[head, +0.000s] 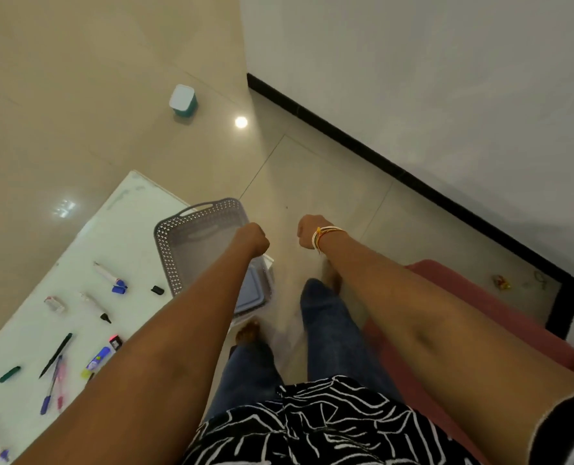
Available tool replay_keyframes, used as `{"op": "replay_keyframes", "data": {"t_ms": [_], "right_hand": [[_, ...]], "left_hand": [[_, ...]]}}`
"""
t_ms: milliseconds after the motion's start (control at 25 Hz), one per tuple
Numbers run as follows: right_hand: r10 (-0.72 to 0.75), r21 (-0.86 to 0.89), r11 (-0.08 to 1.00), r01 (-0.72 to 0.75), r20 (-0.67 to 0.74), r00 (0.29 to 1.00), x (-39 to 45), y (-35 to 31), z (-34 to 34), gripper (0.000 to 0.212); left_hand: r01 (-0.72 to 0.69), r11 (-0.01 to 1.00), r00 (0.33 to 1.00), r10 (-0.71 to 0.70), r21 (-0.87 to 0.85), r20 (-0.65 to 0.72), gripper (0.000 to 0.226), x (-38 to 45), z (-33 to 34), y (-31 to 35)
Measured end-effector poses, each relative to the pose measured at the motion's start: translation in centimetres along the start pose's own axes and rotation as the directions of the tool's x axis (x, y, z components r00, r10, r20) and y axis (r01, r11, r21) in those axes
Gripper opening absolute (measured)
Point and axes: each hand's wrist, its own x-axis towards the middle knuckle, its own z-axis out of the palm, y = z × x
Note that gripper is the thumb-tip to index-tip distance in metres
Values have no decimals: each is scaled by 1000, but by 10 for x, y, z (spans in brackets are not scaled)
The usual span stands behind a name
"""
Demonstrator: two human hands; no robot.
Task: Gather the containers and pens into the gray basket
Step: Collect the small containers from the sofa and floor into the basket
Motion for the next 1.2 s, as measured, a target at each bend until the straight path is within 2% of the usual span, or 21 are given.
{"op": "replay_keyframes", "data": {"t_ms": [120,240,320,480,560,760,1000,1200], "right_hand": [[-61,-71,996,63,32,998,41,17,-47,34],[-112,-133,984,117,40,993,79,35,-104,32],[-132,-161,978,136,33,991,106,42,-139,31],[-175,-205,962,178,34,984,159,40,-193,19],[-203,-239,948,210,56,978,185,23,-216,15],[-258,-292,918,270,82,963,252,-43,-274,19],[-302,-305,897,318,101,948,319,-136,-335,18],[-346,-305,875,375,148,927,383,-213,-370,21]], "left_hand": [[57,996,998,-59,-72,-28,37,29,-16,43],[33,986,997,-44,-165,-64,16,52,-42,93],[56,975,992,-79,-214,-98,36,65,-63,119],[100,959,986,-132,-267,-105,40,96,-102,142],[119,952,984,-151,-283,-97,41,112,-126,144],[172,944,981,-189,-282,-34,44,164,-202,127],[197,896,960,-259,-397,-108,40,226,-313,98],[240,847,943,-320,-475,-94,40,278,-376,67]]}}
